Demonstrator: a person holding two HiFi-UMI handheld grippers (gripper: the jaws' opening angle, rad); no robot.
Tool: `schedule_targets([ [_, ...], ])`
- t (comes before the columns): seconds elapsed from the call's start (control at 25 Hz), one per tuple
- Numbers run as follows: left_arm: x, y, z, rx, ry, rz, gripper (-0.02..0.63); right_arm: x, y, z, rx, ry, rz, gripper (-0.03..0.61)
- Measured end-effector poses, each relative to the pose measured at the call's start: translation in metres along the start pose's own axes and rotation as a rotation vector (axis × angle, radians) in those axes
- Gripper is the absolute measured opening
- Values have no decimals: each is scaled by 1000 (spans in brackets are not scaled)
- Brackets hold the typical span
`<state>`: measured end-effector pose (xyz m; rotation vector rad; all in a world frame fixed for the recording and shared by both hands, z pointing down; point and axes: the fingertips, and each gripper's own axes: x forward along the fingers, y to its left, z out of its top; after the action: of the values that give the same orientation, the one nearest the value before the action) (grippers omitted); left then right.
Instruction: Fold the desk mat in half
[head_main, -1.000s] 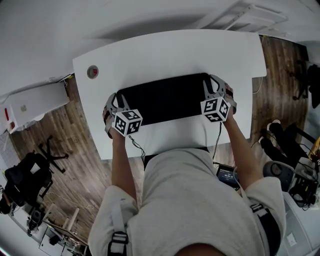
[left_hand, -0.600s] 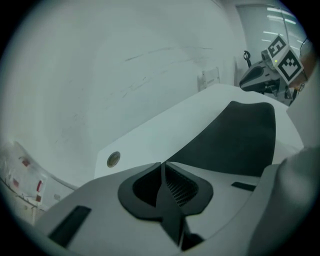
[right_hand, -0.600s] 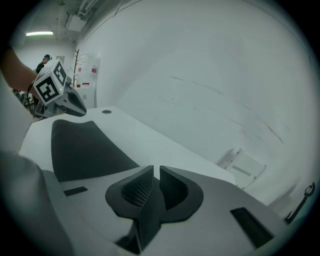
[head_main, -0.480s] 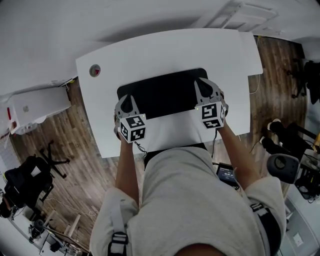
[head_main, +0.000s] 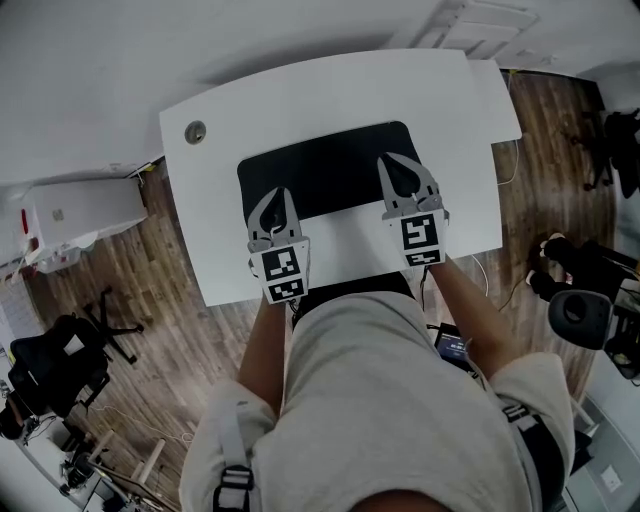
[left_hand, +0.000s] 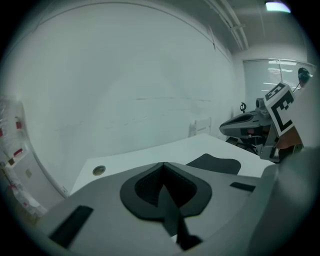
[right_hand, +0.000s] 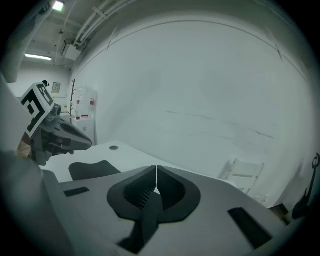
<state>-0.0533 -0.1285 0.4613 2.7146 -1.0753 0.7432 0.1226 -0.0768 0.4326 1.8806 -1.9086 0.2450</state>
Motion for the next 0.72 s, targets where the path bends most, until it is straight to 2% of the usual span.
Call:
schedule_targets([
  [0.16,-25,-15,20,18,-88,-4,12,-25,14,21,8,-60,-21,40],
  [0.32,-56,-27,41,-1,-191,-11,12,-57,26,46,42,-133,-53,38],
  [0.48,-78,-40,45,-39,-220,-39,12,-91,36,63,77,-183,-75,38],
  [0.72,-95,-53,63,-59,-281,-70,12,-117,50,77,18,-210,-98,38],
])
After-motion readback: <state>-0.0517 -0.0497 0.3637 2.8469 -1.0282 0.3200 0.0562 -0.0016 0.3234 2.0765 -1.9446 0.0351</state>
